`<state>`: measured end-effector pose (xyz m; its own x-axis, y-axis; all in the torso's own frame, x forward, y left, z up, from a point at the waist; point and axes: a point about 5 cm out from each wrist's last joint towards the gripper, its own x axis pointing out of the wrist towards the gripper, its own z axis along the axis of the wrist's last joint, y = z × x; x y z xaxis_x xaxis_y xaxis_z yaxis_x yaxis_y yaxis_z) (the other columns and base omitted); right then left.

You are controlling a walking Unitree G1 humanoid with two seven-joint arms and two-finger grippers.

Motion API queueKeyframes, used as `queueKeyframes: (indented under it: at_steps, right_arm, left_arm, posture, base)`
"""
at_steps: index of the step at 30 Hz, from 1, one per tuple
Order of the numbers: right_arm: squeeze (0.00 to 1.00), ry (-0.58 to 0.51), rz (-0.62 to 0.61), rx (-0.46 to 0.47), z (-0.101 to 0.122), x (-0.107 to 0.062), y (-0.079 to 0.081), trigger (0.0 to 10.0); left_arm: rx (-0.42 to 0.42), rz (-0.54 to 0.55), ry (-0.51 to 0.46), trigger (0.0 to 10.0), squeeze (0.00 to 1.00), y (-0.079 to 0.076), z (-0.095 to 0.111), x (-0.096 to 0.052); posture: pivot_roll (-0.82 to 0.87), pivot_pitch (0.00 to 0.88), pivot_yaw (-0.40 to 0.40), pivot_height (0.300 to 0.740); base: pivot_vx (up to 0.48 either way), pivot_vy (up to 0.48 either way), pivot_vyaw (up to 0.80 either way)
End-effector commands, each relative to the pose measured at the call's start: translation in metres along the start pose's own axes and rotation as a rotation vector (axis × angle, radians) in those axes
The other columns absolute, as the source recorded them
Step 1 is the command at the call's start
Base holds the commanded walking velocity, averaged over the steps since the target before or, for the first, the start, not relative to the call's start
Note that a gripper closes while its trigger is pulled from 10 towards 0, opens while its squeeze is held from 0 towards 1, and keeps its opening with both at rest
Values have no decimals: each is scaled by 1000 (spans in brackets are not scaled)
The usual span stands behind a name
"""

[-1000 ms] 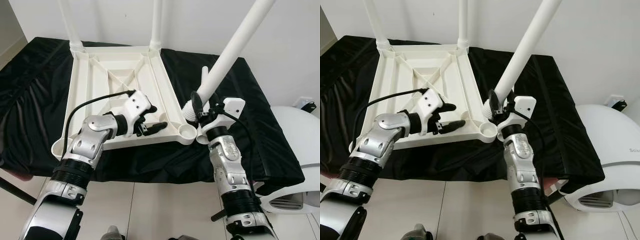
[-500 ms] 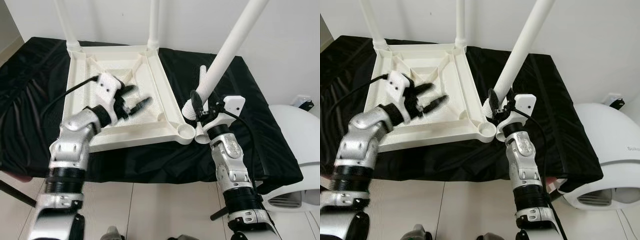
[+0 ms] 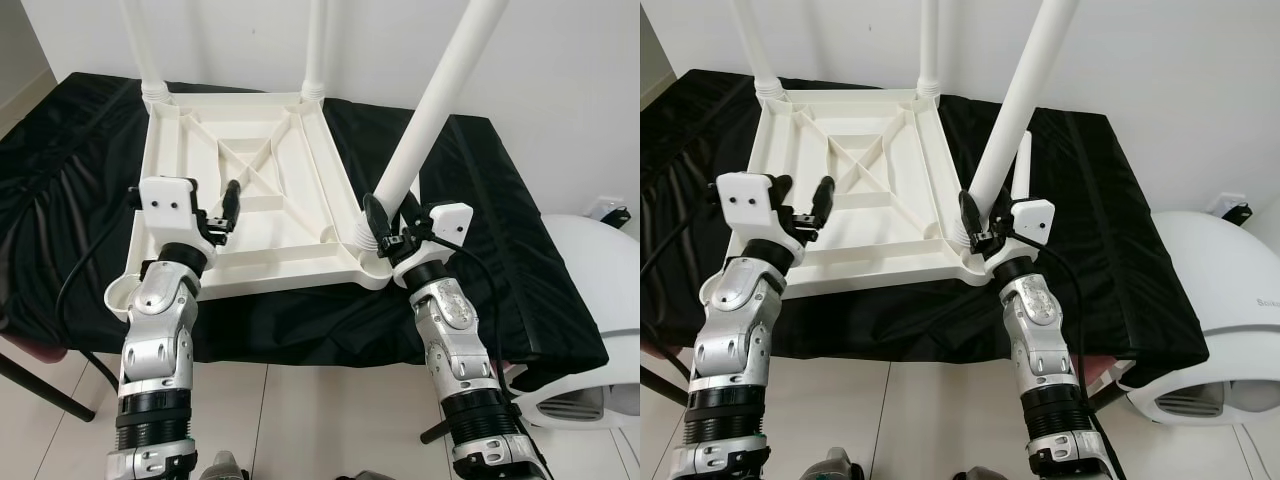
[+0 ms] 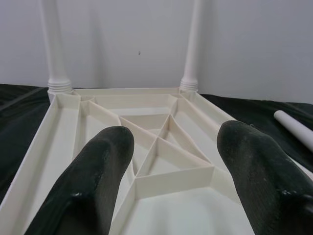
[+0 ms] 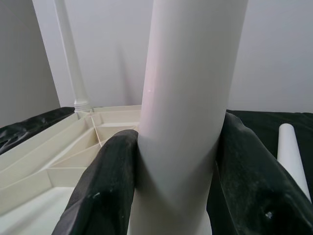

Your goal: Building children table

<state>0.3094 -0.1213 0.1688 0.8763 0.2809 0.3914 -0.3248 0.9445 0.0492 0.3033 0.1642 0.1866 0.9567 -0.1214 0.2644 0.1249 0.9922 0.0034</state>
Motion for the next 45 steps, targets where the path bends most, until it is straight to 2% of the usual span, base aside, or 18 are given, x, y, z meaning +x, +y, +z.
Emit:
queueKeyframes:
  at_steps: [1, 4, 8, 14, 17, 24, 35, 38, 40, 45]
  right_arm:
    - [0, -14, -3, -10, 1, -2, 2, 10000]
    - [0, -7, -19, -37, -3, -9, 1, 10000]
    - [0, 2, -20, -60, -8, -15, 1, 10000]
    - [0, 6, -22, -52, -11, -17, 1, 10000]
    - [0, -1, -27, -68, -10, -20, -4, 10000]
    - [0, 6, -46, -82, -11, -26, -8, 10000]
    - [0, 0, -44, -91, -11, -28, -8, 10000]
    - [0, -2, -73, -107, -10, -36, -9, 10000]
    - [0, 8, -127, -133, -11, -47, -18, 10000]
    - [0, 22, -160, -162, -11, -53, -30, 10000]
  left_arm:
    - [28, 47, -4, 10000, 0, 2, 0, -4]
    - [52, 102, 3, 10000, 0, 4, -3, -11]
    - [57, 123, 8, 10000, 0, 5, -9, -16]
    - [47, 125, 4, 10000, 0, 4, -11, -19]
    - [50, 79, -11, 10000, 0, 2, -11, -25]
    - [48, 70, 12, 10000, 0, 0, -19, -34]
    - [45, 65, 10, 10000, 0, -2, -19, -38]
    - [26, 76, 11, 10000, 0, -3, -22, -44]
    - [31, 94, 23, 10000, 0, -2, -27, -53]
    - [50, 113, 37, 10000, 0, 9, -30, -62]
  posture:
    - [41, 0, -51, 740]
    - [36, 0, -43, 740]
    - [35, 0, -39, 740]
    - [34, 0, -38, 740]
    - [43, 0, -42, 740]
    - [43, 0, -43, 740]
    - [39, 0, -36, 740]
    - [30, 0, -29, 740]
    - [28, 0, -28, 740]
    - [33, 0, -36, 740]
  base:
    - [0, 0, 0]
    - [0, 0, 0]
    - [0, 0, 0]
    - [0, 0, 0]
    - [0, 0, 0]
    - [0, 0, 0]
    - [0, 0, 0]
    - [0, 0, 0]
    - [0, 0, 0]
    - [0, 0, 0]
